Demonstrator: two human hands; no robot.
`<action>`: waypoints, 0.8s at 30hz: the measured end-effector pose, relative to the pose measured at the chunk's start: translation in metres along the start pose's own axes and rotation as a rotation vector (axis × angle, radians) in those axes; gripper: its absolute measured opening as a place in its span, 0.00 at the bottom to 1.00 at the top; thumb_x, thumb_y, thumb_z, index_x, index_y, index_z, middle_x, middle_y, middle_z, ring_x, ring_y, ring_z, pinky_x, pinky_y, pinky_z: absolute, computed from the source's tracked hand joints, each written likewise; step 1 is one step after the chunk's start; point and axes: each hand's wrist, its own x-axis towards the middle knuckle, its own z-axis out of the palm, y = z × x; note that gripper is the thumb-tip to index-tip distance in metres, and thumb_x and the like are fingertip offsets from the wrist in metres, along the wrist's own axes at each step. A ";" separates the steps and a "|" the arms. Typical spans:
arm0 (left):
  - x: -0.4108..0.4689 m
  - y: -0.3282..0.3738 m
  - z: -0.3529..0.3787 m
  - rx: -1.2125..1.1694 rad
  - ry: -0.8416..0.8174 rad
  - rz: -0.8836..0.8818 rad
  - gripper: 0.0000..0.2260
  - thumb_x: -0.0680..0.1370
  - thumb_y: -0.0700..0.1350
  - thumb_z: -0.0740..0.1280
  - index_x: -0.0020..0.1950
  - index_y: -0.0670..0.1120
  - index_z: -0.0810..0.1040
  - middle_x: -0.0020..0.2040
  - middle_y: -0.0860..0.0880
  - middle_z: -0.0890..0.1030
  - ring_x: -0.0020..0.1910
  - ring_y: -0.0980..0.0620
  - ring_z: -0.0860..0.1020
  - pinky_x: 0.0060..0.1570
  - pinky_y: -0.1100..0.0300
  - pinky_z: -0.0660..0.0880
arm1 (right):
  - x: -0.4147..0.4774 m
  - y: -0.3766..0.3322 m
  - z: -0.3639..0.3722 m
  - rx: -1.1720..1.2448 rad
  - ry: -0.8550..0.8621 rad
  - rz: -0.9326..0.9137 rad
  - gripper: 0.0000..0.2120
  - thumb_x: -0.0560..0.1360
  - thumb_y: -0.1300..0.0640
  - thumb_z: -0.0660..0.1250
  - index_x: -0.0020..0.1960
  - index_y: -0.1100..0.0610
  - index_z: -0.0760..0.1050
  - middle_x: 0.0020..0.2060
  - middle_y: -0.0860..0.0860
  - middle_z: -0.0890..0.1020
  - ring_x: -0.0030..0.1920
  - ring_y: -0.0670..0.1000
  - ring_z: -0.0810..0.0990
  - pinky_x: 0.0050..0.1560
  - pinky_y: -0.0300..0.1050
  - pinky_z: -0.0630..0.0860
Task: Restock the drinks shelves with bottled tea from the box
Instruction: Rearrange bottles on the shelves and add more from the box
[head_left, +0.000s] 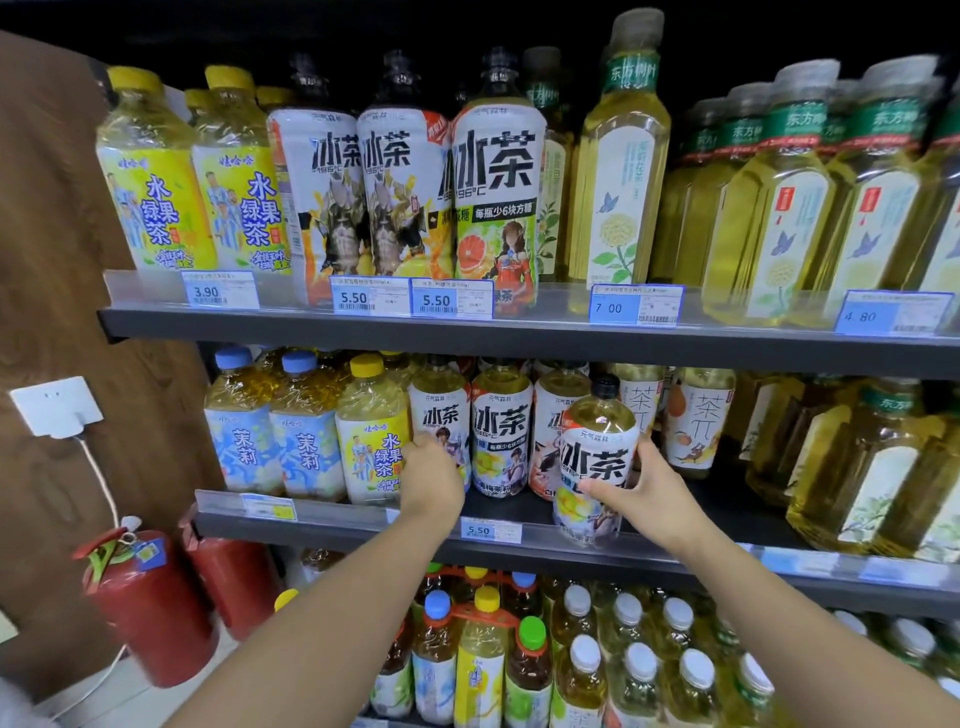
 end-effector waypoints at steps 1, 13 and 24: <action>0.000 -0.002 0.003 0.013 0.011 0.005 0.20 0.79 0.36 0.66 0.69 0.34 0.65 0.64 0.37 0.71 0.60 0.41 0.76 0.56 0.53 0.77 | 0.002 0.002 -0.001 0.011 -0.014 0.000 0.37 0.63 0.41 0.79 0.67 0.40 0.65 0.54 0.38 0.81 0.53 0.40 0.80 0.52 0.43 0.81; -0.021 -0.001 0.020 -0.164 -0.003 0.040 0.19 0.79 0.37 0.64 0.68 0.34 0.65 0.66 0.37 0.68 0.60 0.38 0.74 0.54 0.53 0.72 | -0.002 0.009 0.004 0.205 -0.063 0.009 0.44 0.60 0.37 0.80 0.71 0.40 0.64 0.62 0.40 0.79 0.62 0.44 0.78 0.62 0.53 0.78; -0.040 0.041 0.048 -0.219 -0.227 0.545 0.12 0.81 0.41 0.61 0.63 0.45 0.78 0.59 0.47 0.80 0.56 0.50 0.77 0.59 0.56 0.75 | -0.001 0.018 0.007 0.001 -0.080 -0.002 0.43 0.61 0.41 0.81 0.71 0.44 0.63 0.60 0.40 0.80 0.58 0.42 0.79 0.59 0.47 0.78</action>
